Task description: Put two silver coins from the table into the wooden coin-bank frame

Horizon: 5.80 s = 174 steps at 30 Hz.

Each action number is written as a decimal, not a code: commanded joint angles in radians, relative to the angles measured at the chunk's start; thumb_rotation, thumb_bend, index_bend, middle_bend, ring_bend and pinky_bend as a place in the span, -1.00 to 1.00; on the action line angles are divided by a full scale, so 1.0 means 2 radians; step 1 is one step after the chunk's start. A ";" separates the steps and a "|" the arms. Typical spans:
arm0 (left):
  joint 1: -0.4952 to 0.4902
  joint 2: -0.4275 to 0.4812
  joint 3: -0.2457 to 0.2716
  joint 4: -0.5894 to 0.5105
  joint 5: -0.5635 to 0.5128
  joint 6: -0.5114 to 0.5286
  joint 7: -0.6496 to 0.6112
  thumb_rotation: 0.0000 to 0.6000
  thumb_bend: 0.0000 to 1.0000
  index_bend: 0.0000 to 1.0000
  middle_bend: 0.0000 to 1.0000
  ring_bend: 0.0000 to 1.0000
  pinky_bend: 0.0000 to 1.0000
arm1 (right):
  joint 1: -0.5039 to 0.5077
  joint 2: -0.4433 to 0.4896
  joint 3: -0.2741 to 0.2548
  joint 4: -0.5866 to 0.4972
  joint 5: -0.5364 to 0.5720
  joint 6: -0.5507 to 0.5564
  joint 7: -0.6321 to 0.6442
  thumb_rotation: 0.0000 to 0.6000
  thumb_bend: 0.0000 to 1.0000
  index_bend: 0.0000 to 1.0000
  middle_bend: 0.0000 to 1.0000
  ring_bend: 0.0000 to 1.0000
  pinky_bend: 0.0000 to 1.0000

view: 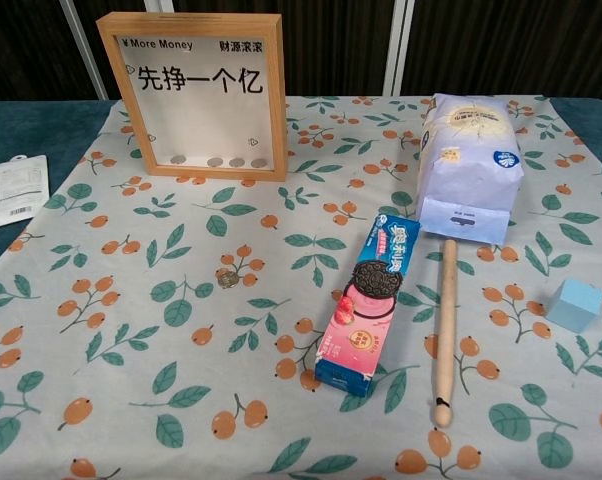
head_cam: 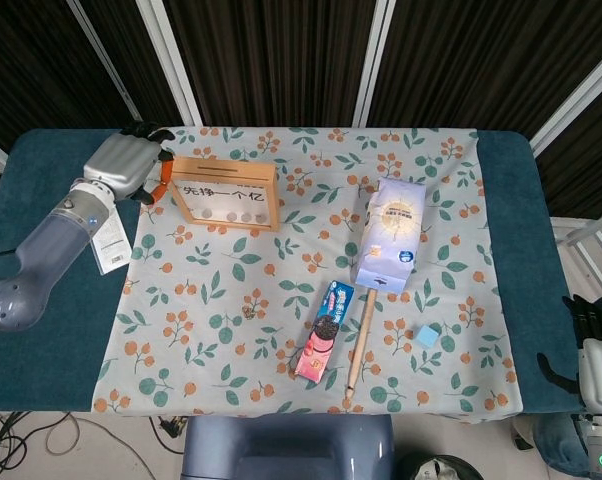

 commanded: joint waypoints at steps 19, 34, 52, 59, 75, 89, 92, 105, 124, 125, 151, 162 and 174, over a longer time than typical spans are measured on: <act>-0.118 -0.143 0.091 0.237 -0.011 -0.092 -0.075 1.00 0.22 0.41 -0.77 -1.00 -1.00 | -0.005 -0.002 0.010 0.002 0.011 0.014 -0.008 1.00 -0.26 -0.79 -0.82 -0.90 -1.00; -0.131 -0.172 0.093 0.268 0.044 -0.103 -0.137 1.00 0.19 0.31 -0.77 -1.00 -1.00 | -0.006 -0.001 0.012 0.000 0.015 0.015 -0.007 1.00 -0.26 -0.79 -0.82 -0.90 -1.00; -0.143 -0.195 0.110 0.285 0.075 -0.095 -0.173 1.00 -0.05 0.24 -0.77 -1.00 -1.00 | -0.008 0.001 0.014 -0.002 0.018 0.016 -0.006 1.00 -0.26 -0.78 -0.82 -0.90 -1.00; -0.148 -0.192 0.116 0.280 0.079 -0.091 -0.180 1.00 -0.08 0.22 -0.77 -1.00 -1.00 | -0.007 0.002 0.015 -0.003 0.020 0.015 -0.006 1.00 -0.26 -0.79 -0.82 -0.90 -1.00; -0.157 -0.196 0.134 0.279 0.080 -0.081 -0.182 1.00 -0.21 0.14 -0.79 -1.00 -1.00 | -0.008 0.003 0.016 -0.006 0.026 0.013 -0.008 1.00 -0.26 -0.78 -0.82 -0.90 -1.00; -0.163 -0.202 0.144 0.282 0.072 -0.074 -0.174 1.00 -0.33 0.08 -0.80 -1.00 -1.00 | -0.008 0.003 0.017 -0.008 0.030 0.012 -0.008 1.00 -0.26 -0.79 -0.82 -0.90 -1.00; -0.164 -0.204 0.146 0.282 0.068 -0.072 -0.173 1.00 -0.33 0.07 -0.80 -1.00 -1.00 | -0.008 0.003 0.017 -0.008 0.032 0.011 -0.009 1.00 -0.26 -0.78 -0.82 -0.90 -1.00; -0.167 -0.204 0.148 0.278 0.065 -0.068 -0.169 1.00 -0.37 0.13 -0.80 -1.00 -1.00 | -0.008 0.003 0.019 -0.010 0.035 0.011 -0.008 1.00 -0.26 -0.78 -0.82 -0.90 -1.00; -0.130 -0.124 0.101 0.143 0.105 0.076 -0.175 1.00 -0.38 -0.11 -0.80 -1.00 -1.00 | -0.008 0.003 0.022 -0.013 0.042 0.013 -0.013 1.00 -0.26 -0.79 -0.82 -0.90 -1.00; -0.120 -0.114 0.094 0.120 0.116 0.103 -0.178 1.00 -0.38 -0.12 -0.80 -1.00 -1.00 | -0.009 0.003 0.022 -0.013 0.043 0.013 -0.013 1.00 -0.26 -0.78 -0.82 -0.90 -1.00; 0.081 -0.238 0.135 -0.030 0.332 0.239 -0.169 1.00 -0.73 -0.22 -0.84 -1.00 -1.00 | -0.010 0.002 0.025 -0.017 0.054 0.014 -0.018 1.00 -0.26 -0.79 -0.82 -0.90 -1.00; 0.050 -0.345 0.110 0.071 0.286 0.136 -0.145 1.00 -0.80 -0.42 -0.91 -1.00 -1.00 | -0.012 0.007 0.028 -0.024 0.064 0.013 -0.019 1.00 -0.26 -0.78 -0.82 -0.90 -1.00; 0.068 -0.387 0.104 0.107 0.300 0.172 -0.088 1.00 -0.80 -0.41 -0.91 -1.00 -1.00 | -0.012 0.010 0.029 -0.025 0.069 0.010 -0.017 1.00 -0.26 -0.78 -0.82 -0.90 -1.00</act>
